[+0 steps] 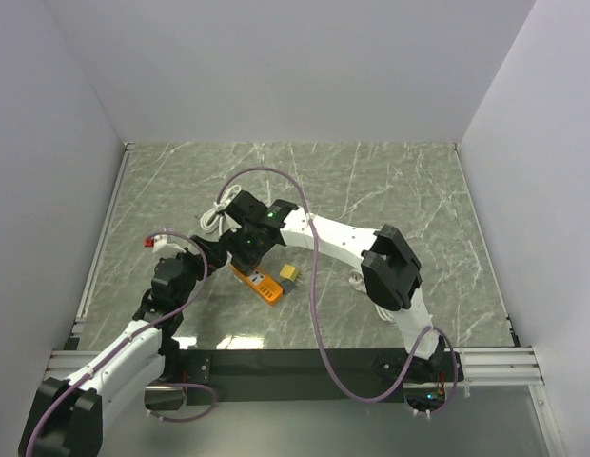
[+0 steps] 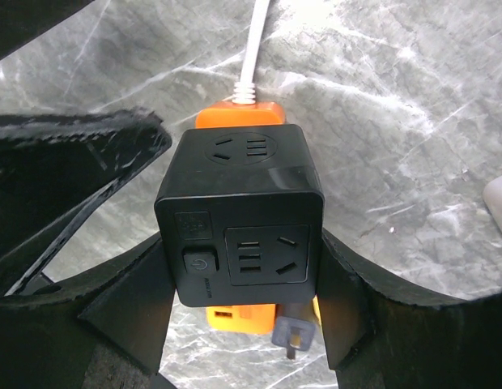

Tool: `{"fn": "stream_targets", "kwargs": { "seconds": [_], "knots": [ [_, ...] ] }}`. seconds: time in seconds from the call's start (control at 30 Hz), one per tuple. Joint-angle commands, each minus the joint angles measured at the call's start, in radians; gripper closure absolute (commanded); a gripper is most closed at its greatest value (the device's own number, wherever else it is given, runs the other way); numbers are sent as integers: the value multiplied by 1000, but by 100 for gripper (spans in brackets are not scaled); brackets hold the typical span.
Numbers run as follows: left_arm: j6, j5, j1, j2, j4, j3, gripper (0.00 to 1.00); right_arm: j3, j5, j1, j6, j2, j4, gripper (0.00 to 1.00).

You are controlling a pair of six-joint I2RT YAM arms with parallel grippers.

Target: Insert the plug

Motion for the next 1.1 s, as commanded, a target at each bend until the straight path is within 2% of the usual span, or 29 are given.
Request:
{"fn": "stream_targets", "kwargs": {
  "seconds": [0.0, 0.4, 0.73, 1.07],
  "knots": [
    [9, 16, 5, -11, 31, -3, 0, 23, 15, 0, -7, 40, -27, 100],
    [6, 15, 5, -30, 26, -10, 1, 64, 37, 6, -22, 86, -73, 100],
    [-28, -71, 5, -65, -38, -7, 1, 187, 61, 37, -34, 176, -141, 100],
    [-43, -100, 13, -99, -61, -13, 1, 199, 127, 59, -16, 211, -130, 100]
  ]
}}
